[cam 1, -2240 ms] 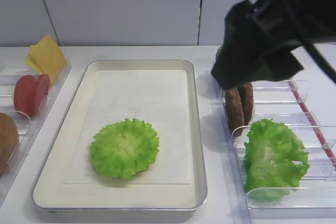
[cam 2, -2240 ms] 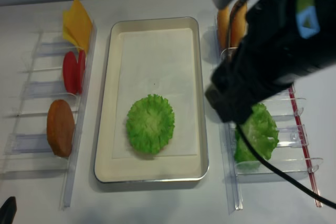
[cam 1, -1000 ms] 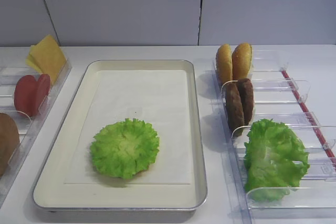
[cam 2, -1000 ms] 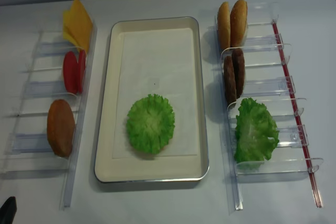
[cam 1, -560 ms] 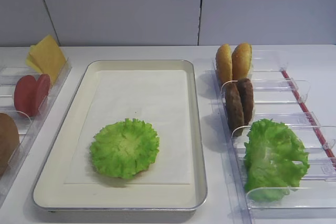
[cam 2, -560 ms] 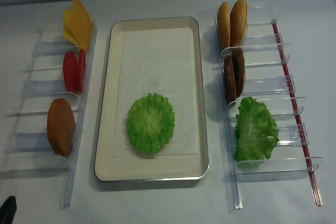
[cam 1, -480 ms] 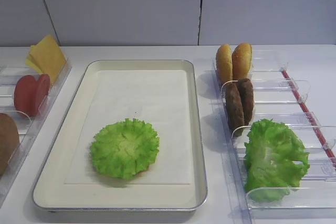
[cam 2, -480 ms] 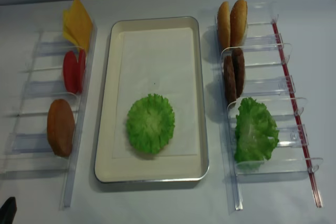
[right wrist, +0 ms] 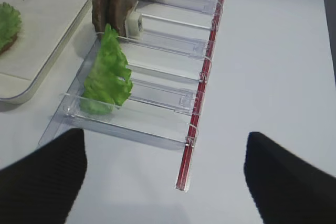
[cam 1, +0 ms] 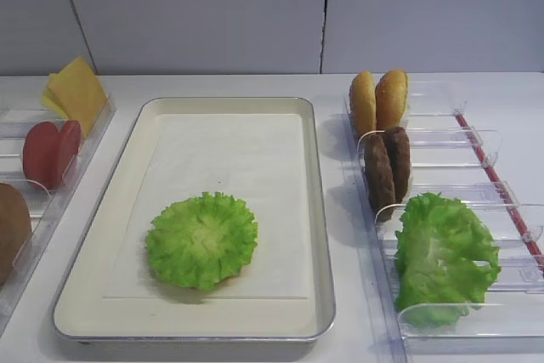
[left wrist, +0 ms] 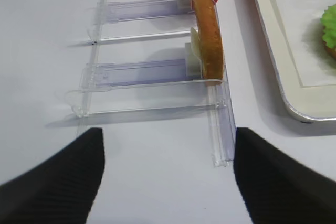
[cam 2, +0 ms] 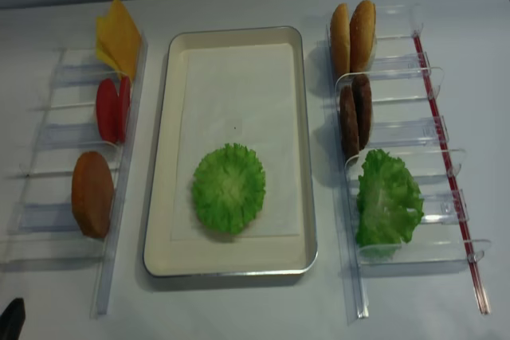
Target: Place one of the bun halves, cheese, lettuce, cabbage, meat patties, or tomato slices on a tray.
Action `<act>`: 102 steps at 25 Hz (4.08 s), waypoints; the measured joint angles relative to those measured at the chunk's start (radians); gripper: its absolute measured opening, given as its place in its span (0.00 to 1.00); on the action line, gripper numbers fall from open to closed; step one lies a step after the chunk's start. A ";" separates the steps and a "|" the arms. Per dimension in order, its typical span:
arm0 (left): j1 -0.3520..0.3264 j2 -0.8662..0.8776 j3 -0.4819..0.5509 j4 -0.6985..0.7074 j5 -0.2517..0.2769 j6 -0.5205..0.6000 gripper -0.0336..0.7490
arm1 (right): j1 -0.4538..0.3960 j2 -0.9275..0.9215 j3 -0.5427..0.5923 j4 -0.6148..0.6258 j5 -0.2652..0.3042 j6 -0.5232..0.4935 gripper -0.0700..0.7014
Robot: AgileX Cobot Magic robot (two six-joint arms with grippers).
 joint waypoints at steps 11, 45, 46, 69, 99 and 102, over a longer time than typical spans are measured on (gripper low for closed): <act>0.000 0.000 0.000 0.000 0.000 0.000 0.71 | -0.071 -0.083 0.130 0.002 -0.036 0.009 0.88; 0.000 0.000 0.000 0.000 0.000 0.000 0.71 | -0.109 -0.083 0.169 0.009 -0.124 -0.012 0.88; 0.000 0.000 0.000 0.000 0.000 0.000 0.71 | -0.109 -0.083 0.169 0.009 -0.124 -0.012 0.88; 0.000 0.000 0.000 0.000 0.000 0.000 0.71 | -0.109 -0.083 0.169 0.007 -0.124 -0.012 0.88; 0.000 0.000 0.000 0.000 0.000 0.000 0.71 | -0.109 -0.083 0.169 0.007 -0.124 -0.012 0.88; 0.000 0.000 0.000 0.000 0.000 0.000 0.71 | -0.109 -0.083 0.169 0.007 -0.124 -0.012 0.88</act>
